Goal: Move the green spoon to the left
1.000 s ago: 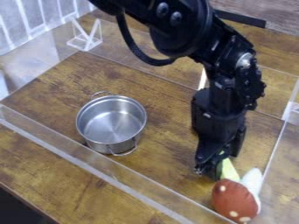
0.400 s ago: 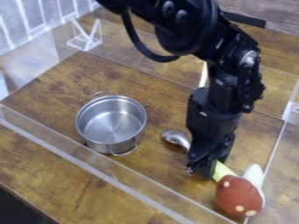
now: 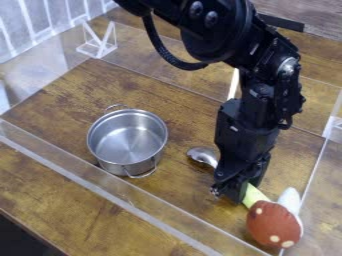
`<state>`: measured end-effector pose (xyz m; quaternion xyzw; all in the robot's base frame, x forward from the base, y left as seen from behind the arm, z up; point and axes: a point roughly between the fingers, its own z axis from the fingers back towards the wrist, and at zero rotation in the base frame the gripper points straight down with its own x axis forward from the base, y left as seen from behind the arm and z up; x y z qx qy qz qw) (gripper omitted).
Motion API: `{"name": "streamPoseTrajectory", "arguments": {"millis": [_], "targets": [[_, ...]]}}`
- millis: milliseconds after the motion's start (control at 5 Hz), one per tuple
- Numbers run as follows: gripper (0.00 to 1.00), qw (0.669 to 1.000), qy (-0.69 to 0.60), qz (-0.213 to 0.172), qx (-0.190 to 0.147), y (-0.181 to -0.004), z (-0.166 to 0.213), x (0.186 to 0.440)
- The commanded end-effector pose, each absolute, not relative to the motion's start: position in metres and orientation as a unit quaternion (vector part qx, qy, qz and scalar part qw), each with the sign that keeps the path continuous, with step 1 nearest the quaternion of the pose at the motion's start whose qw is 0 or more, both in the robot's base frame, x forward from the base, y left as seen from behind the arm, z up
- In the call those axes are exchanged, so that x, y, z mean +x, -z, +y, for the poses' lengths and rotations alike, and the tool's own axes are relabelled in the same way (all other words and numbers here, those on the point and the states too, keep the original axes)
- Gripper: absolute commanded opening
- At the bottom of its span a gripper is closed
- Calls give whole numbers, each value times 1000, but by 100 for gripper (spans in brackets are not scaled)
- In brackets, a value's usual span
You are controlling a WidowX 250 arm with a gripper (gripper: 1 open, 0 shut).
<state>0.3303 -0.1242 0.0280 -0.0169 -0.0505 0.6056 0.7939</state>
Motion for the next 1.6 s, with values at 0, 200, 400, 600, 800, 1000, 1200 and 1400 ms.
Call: {"name": "streamPoseTrajectory", "arguments": {"millis": [0, 200, 400, 600, 800, 1000, 1200, 1400], "targets": [[0, 812, -580, -59, -30, -46, -122, 328], [0, 821, -568, -57, -23, -47, -114, 325], [0, 828, -557, -54, -17, -48, -105, 323], [0, 832, -553, -50, -12, -48, -99, 319], [0, 837, -545, -55, -9, -49, -90, 323], [0, 841, -538, -60, -7, -50, -80, 326], [0, 845, -531, -64, -5, -50, -70, 330], [0, 844, -532, -67, -5, -63, -68, 335]]}}
